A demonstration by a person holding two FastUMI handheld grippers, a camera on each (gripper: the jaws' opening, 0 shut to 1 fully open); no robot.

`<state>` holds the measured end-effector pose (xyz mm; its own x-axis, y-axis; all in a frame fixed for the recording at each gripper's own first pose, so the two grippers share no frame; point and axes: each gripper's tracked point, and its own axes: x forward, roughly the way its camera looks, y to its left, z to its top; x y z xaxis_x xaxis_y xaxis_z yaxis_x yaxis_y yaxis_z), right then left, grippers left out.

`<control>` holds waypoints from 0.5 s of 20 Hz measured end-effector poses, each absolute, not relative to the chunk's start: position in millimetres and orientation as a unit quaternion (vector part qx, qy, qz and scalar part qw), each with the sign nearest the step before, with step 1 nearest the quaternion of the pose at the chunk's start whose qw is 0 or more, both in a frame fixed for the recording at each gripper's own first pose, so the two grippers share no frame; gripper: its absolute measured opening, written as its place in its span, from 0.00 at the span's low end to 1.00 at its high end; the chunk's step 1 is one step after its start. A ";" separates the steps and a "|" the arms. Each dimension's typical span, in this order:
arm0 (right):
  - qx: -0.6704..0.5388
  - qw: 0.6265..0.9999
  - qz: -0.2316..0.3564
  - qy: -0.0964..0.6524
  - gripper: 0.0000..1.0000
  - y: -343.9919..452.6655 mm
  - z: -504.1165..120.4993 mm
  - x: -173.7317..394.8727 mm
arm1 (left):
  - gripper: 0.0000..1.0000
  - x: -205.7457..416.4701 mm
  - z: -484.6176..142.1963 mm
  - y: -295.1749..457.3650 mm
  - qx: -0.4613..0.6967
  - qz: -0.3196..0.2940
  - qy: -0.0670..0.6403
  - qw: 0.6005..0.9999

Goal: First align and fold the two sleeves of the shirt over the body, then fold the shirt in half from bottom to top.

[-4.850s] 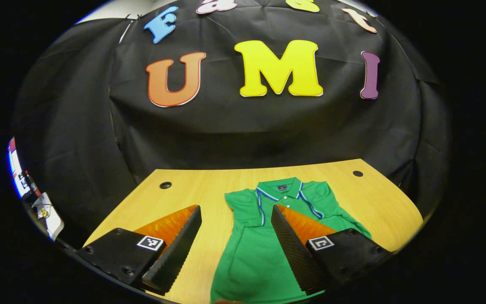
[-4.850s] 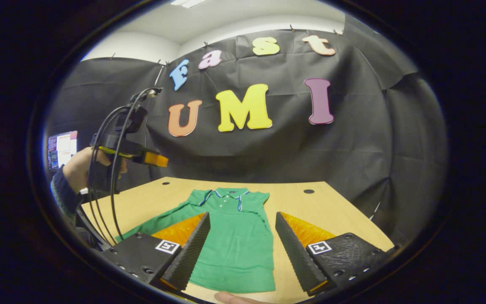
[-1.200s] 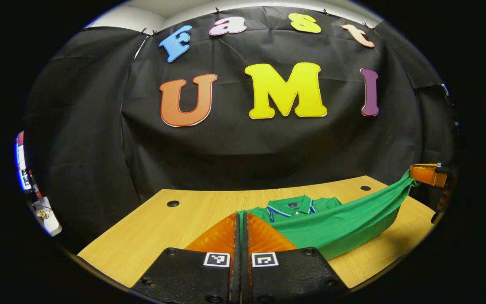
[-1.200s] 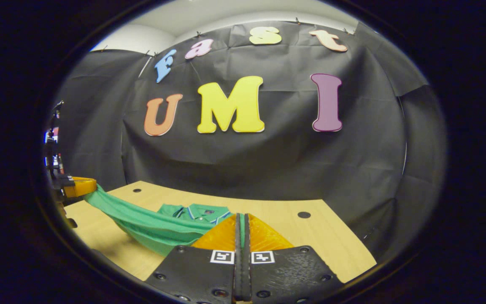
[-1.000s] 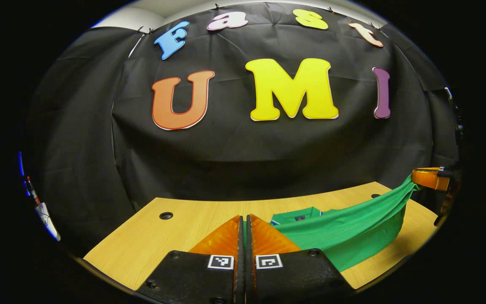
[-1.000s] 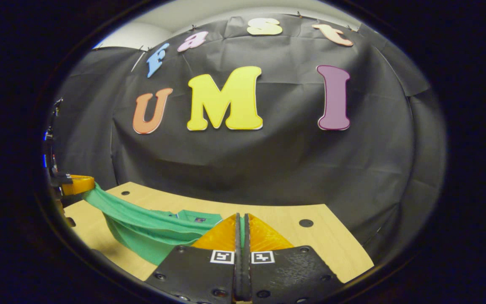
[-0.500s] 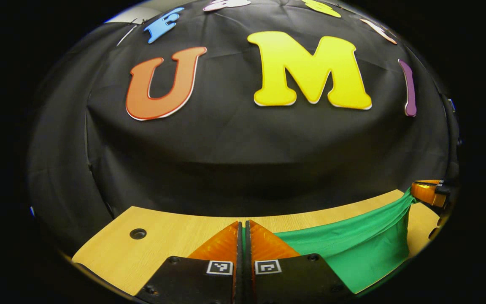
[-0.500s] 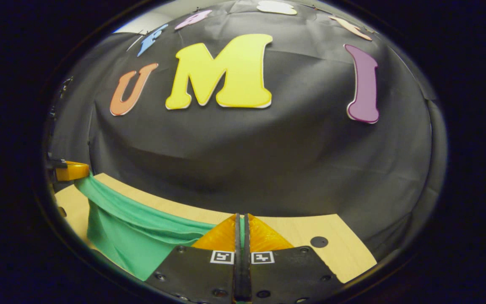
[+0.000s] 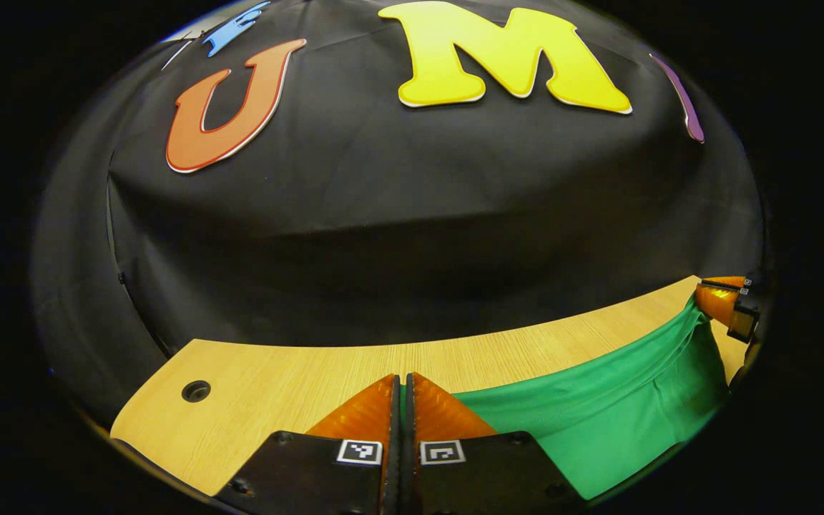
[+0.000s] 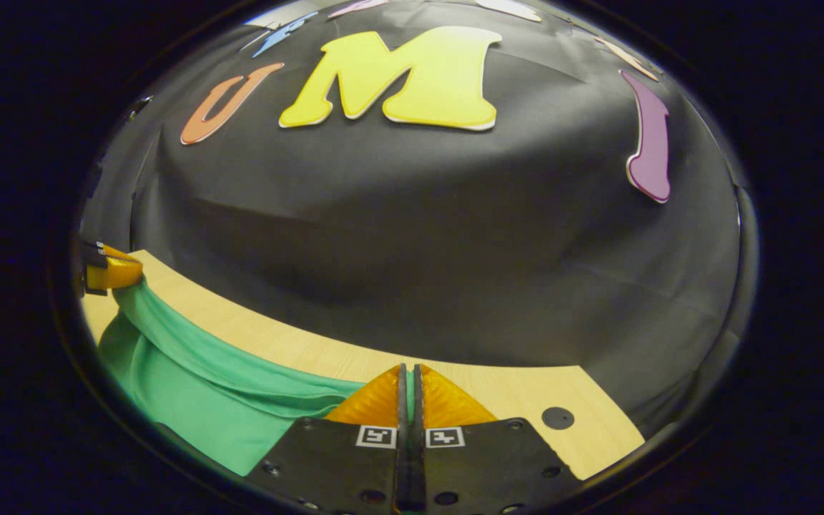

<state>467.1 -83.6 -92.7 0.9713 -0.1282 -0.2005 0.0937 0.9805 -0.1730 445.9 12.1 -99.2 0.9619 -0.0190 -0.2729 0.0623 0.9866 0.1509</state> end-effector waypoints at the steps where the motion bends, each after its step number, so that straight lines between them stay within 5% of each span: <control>1: -0.084 0.989 -0.054 0.108 0.00 -82.2 -94.2 466.2 | 0.08 444.3 -103.0 9.3 0.065 -0.024 0.140 0.988; 2: -0.088 0.989 -0.050 0.112 0.04 -78.9 -94.1 462.6 | 0.39 447.5 -109.6 7.0 0.058 -0.026 0.146 0.987; 4: -0.069 0.989 -0.034 0.126 0.50 -70.5 -98.7 450.1 | 1.00 439.9 -117.4 9.0 0.058 -0.012 0.167 0.984; 6: -0.057 0.988 -0.028 0.144 0.96 -65.9 -102.0 441.3 | 1.00 429.1 -124.6 9.7 0.045 -0.002 0.188 0.981; 10: -0.047 0.987 -0.027 0.150 0.96 -63.7 -88.5 415.7 | 1.00 393.4 -117.2 10.2 -0.006 -0.002 0.196 0.981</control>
<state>415.7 -63.7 -88.5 0.9536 -0.0680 -0.2931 0.0398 0.9941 -0.1012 393.4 10.2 -117.2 0.9231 -0.0069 -0.3846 0.0022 0.9999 -0.0125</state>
